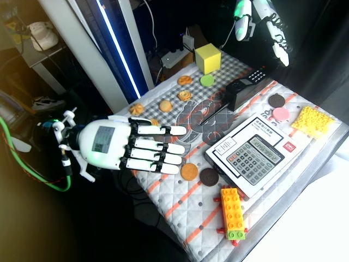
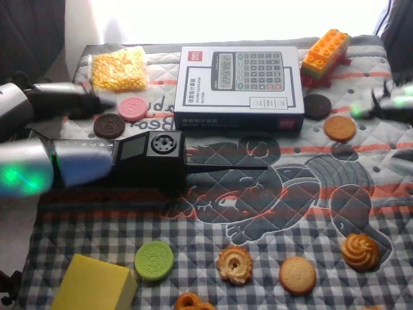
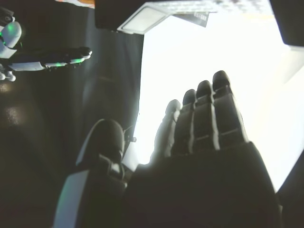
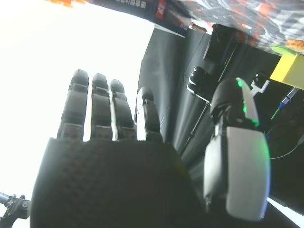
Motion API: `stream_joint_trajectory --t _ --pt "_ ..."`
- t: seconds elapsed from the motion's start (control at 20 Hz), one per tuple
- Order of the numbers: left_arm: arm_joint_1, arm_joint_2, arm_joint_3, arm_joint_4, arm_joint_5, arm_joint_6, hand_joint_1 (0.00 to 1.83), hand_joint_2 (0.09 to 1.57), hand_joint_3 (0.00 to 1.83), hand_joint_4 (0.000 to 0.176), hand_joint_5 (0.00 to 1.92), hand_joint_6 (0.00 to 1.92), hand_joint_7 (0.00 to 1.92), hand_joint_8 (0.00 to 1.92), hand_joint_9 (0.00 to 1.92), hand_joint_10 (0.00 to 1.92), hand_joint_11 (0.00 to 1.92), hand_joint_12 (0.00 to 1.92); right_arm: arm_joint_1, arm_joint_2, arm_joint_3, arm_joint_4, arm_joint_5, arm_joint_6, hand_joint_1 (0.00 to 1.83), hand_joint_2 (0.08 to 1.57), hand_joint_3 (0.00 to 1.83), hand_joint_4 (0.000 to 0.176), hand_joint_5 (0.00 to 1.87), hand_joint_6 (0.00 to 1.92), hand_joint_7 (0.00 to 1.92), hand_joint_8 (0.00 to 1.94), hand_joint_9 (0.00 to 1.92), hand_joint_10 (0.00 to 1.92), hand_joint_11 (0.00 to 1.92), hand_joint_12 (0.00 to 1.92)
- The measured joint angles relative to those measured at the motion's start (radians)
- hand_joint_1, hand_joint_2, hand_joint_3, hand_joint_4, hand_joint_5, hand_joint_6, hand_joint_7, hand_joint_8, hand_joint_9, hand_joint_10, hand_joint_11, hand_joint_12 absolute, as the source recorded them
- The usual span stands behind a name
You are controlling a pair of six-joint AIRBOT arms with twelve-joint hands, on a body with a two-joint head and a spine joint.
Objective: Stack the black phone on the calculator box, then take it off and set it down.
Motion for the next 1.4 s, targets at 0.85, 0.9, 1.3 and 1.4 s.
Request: stream_joint_trajectory --t 0.85,0.9,1.3,1.4 --pt "-0.234 -0.153 0.051 -0.048 0.289 0.507 0.65 0.84 0.0 0.151 0.22 0.0 0.26 0.0 0.24 0.0 0.0 0.38 0.0 0.0 -0.001 0.0 -0.007 0.0 0.05 1.38 0.01 0.145 0.34 0.0 0.33 0.01 0.33 0.01 0.24 0.28" --pt "-0.253 -0.182 0.071 -0.085 0.321 0.564 0.65 0.85 0.0 0.14 0.25 0.01 0.26 0.0 0.25 0.0 0.0 0.39 0.0 0.0 -0.001 -0.003 -0.005 0.0 0.07 1.39 0.0 0.143 0.35 0.0 0.34 0.01 0.34 0.01 0.25 0.29" --pt "-0.28 -0.248 0.158 -0.148 0.451 0.66 0.8 0.92 0.0 0.082 0.38 0.0 0.44 0.0 0.42 0.0 0.02 0.56 0.0 0.0 -0.002 -0.007 -0.006 0.0 0.06 1.39 0.0 0.098 0.4 0.01 0.36 0.01 0.35 0.01 0.23 0.28" --pt "-0.29 -0.249 0.164 -0.157 0.48 0.663 0.85 0.93 0.0 0.052 0.43 0.01 0.49 0.02 0.46 0.01 0.05 0.58 0.0 0.0 -0.002 -0.004 -0.008 0.0 0.09 1.39 0.0 0.063 0.42 0.01 0.38 0.0 0.37 0.01 0.28 0.29"
